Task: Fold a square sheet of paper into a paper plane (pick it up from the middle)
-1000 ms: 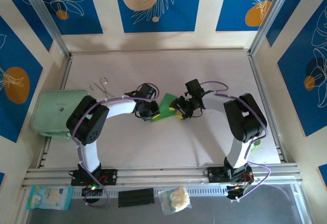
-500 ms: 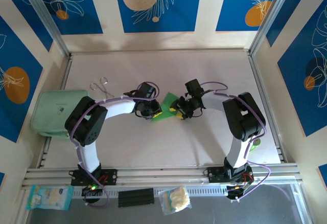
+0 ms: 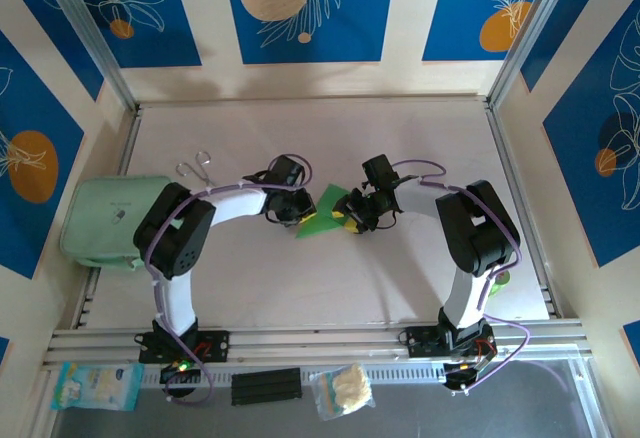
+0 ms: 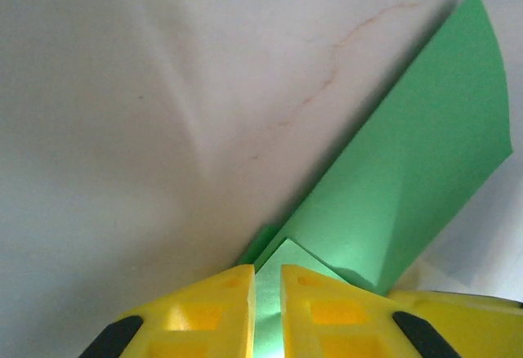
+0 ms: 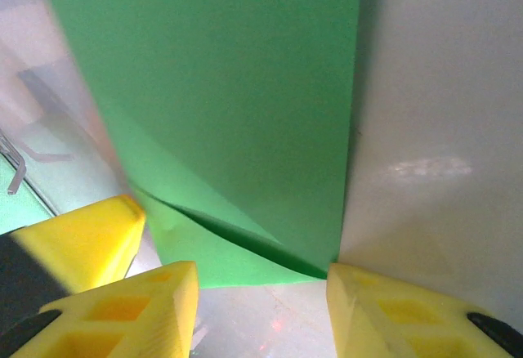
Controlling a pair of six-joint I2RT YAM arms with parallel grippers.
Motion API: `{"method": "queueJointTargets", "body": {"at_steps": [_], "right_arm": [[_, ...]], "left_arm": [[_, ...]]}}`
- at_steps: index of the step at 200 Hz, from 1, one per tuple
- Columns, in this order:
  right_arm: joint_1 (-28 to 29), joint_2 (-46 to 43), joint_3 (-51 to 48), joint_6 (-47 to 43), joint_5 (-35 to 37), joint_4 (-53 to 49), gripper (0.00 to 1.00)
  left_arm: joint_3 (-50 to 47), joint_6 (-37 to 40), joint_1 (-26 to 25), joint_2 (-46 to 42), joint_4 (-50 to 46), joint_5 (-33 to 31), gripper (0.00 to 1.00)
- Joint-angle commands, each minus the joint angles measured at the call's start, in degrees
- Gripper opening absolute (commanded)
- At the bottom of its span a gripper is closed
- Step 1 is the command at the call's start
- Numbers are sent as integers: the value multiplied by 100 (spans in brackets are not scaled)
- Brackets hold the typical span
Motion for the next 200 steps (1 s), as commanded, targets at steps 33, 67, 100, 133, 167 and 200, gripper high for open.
{"method": "queueJointTargets", "body": {"at_steps": [33, 67, 100, 133, 167, 200], "right_arm": [[-29, -475, -379, 195, 359, 119, 47], [-19, -570, -507, 245, 405, 233, 50], [26, -386, -455, 243, 25, 579, 49], [38, -315, -424, 210, -89, 682, 47], [34, -247, -421, 245, -108, 620, 47], [54, -439, -434, 187, 291, 238, 47]], "left_arm": [[25, -50, 34, 145, -305, -128, 16], [-5, -111, 31, 141, -334, -158, 15], [13, -106, 35, 149, -319, -112, 15], [14, -103, 38, 141, -317, -103, 15], [13, -107, 38, 132, -315, -103, 15], [12, -96, 35, 123, -341, -142, 15]]}}
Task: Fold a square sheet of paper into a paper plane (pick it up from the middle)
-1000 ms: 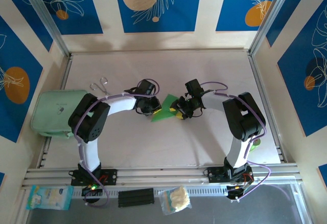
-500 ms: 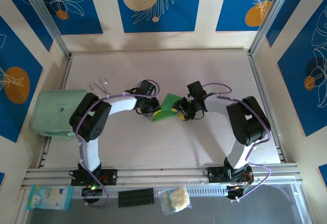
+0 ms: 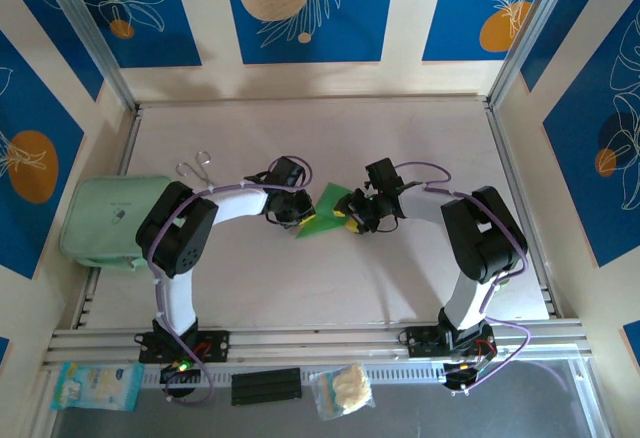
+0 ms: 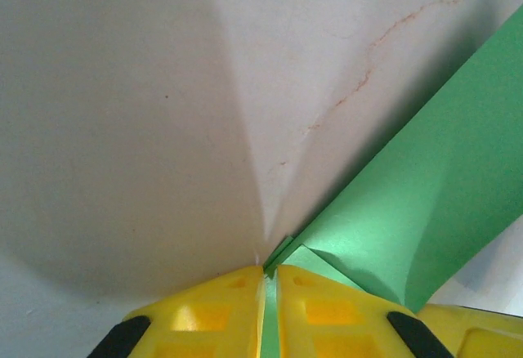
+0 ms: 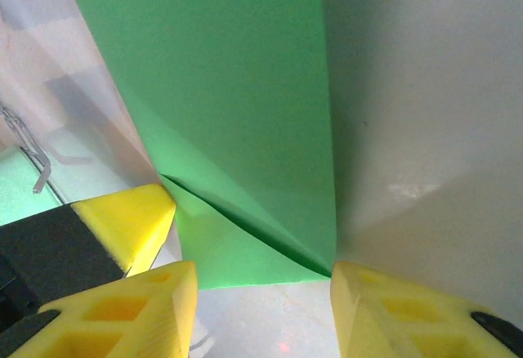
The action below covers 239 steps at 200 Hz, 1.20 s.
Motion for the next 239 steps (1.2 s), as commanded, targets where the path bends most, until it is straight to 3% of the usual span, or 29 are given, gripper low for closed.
{"method": "queueJointTargets", "body": {"at_steps": [1, 27, 113, 168, 239], "right_arm": [[41, -118, -12, -1, 155, -321, 47], [49, -195, -55, -17, 242, -333, 47], [102, 72, -24, -120, -522, 382, 43], [77, -128, -300, -13, -532, 851, 41], [37, 79, -237, 149, -671, 1004, 26]], "left_arm": [[3, -49, 38, 64, -300, -122, 15], [15, -48, 41, 74, -311, -125, 15], [39, -44, 55, 64, -319, -129, 15], [52, -53, 59, 64, -307, -112, 15], [65, -9, 92, -35, -313, -99, 16]]}}
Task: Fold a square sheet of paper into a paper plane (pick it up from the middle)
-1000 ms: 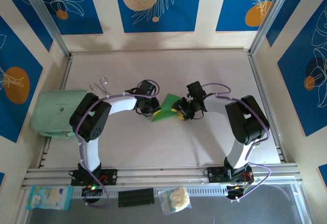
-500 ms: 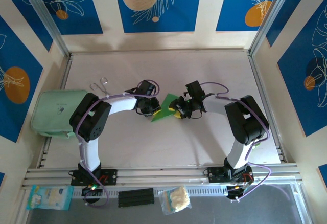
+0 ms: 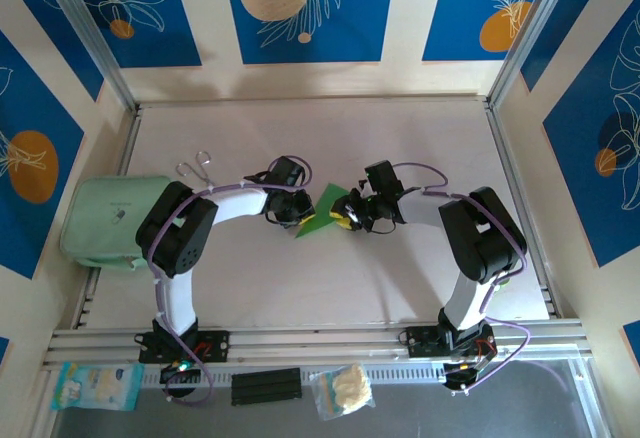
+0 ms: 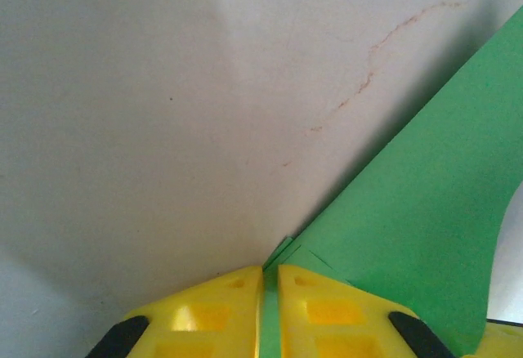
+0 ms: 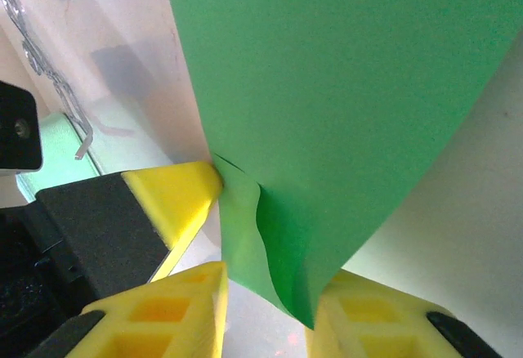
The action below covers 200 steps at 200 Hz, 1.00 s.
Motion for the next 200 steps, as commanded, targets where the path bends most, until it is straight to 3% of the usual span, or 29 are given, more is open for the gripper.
{"method": "queueJointTargets", "body": {"at_steps": [1, 101, 164, 200], "right_arm": [[-36, 79, 47, 65, -189, 34, 26], [-186, -175, 147, -86, 40, -455, 4], [-420, -574, 332, -259, 250, -1078, 0], [-502, -715, 510, -257, 239, -1421, 0]], "left_arm": [[56, -4, 75, -42, -290, -101, 16], [50, 556, 163, -633, -300, -297, 26], [-160, 2309, -3, -1135, -92, -425, 45], [-155, 3637, -454, -1362, 9, -1005, 58]]}}
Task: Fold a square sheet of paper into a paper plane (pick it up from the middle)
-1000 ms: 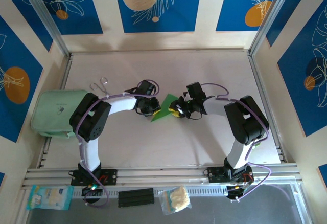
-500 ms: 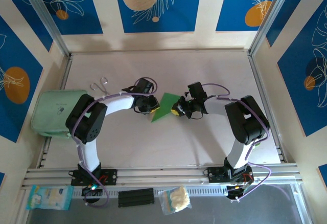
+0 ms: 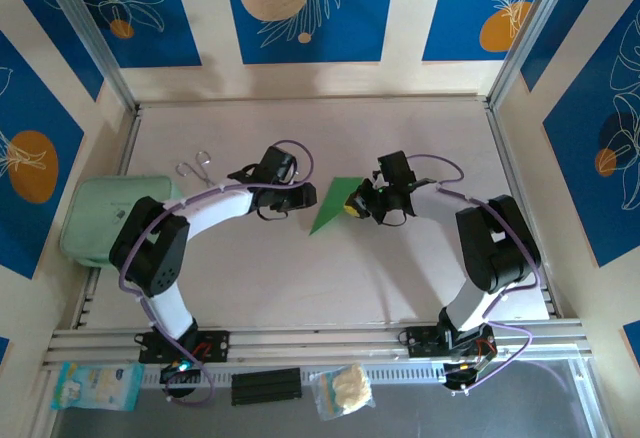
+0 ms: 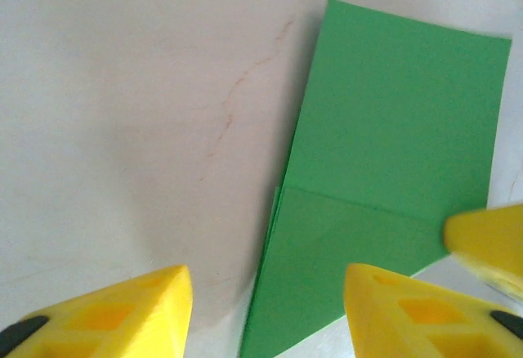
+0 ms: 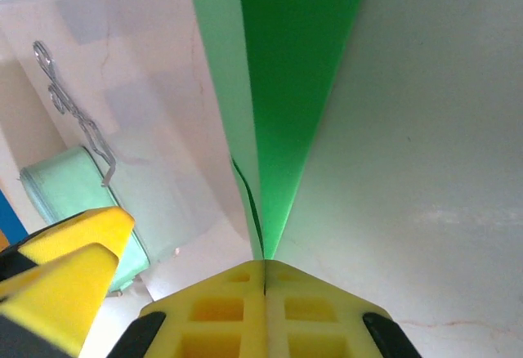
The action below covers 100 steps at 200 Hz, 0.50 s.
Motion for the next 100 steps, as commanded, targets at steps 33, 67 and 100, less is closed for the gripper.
{"method": "queueJointTargets", "body": {"at_steps": [33, 67, 100], "right_arm": [[-71, -160, 408, 4, -44, -740, 0], [-133, -111, 486, 120, -183, -872, 0], [-197, -94, 494, 172, -290, -906, 0]], "left_arm": [[-164, 2733, -974, -176, 555, -1148, 61], [-441, 3829, -1390, 17, 1296, -1563, 61], [-612, 4205, -1441, 254, 1863, -1614, 60]]}}
